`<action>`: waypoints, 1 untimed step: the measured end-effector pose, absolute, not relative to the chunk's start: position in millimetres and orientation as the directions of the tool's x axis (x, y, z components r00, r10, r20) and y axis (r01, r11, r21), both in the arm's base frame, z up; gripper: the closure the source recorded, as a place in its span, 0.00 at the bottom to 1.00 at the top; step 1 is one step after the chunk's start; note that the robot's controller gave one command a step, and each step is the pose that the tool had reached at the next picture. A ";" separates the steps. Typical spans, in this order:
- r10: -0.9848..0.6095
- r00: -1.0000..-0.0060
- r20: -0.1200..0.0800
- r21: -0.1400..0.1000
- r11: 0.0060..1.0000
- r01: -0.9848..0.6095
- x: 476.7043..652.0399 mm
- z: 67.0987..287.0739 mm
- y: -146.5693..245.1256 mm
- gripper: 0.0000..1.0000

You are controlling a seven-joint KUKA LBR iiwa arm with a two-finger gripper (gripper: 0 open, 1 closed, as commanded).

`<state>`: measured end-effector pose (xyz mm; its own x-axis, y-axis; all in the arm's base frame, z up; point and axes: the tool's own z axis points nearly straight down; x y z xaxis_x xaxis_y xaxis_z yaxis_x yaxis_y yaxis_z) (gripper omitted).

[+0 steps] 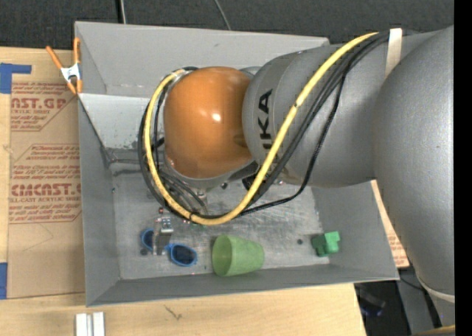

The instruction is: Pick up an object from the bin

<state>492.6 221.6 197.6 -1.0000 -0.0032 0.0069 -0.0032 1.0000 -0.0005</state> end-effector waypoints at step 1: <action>-0.280 -0.960 -0.009 0.001 0.960 -0.280 486.9 77.0 198.8 0.00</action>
Offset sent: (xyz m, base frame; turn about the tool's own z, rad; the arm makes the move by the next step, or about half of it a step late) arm -0.0079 -0.0235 -0.1207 -0.2809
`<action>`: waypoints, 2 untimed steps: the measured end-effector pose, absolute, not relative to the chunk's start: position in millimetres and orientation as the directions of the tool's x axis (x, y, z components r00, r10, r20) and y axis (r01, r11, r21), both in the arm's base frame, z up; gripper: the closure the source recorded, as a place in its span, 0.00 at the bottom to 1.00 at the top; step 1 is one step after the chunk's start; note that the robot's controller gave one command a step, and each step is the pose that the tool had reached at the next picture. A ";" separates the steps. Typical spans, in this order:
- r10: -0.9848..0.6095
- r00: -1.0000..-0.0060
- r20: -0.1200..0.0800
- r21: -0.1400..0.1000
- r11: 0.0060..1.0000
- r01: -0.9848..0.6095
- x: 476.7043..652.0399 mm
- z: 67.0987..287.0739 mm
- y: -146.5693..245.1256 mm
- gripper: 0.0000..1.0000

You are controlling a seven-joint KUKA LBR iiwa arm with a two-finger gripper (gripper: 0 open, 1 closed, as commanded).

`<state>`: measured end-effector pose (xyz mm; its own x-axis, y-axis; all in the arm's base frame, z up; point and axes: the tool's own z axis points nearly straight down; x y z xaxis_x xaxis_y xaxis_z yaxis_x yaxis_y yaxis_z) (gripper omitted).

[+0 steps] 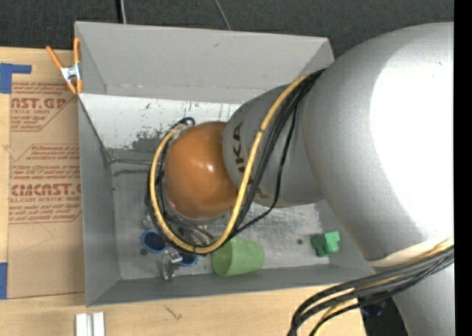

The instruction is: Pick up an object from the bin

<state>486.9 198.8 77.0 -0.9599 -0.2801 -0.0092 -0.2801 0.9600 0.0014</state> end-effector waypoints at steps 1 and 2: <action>-0.281 -0.960 -0.006 0.004 0.960 -0.281 485.8 78.4 200.8 1.00; -0.237 -0.971 -0.010 0.001 0.971 -0.237 534.6 212.7 201.9 1.00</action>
Offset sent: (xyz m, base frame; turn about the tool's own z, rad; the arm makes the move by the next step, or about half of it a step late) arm 0.0000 0.0000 0.0000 0.0000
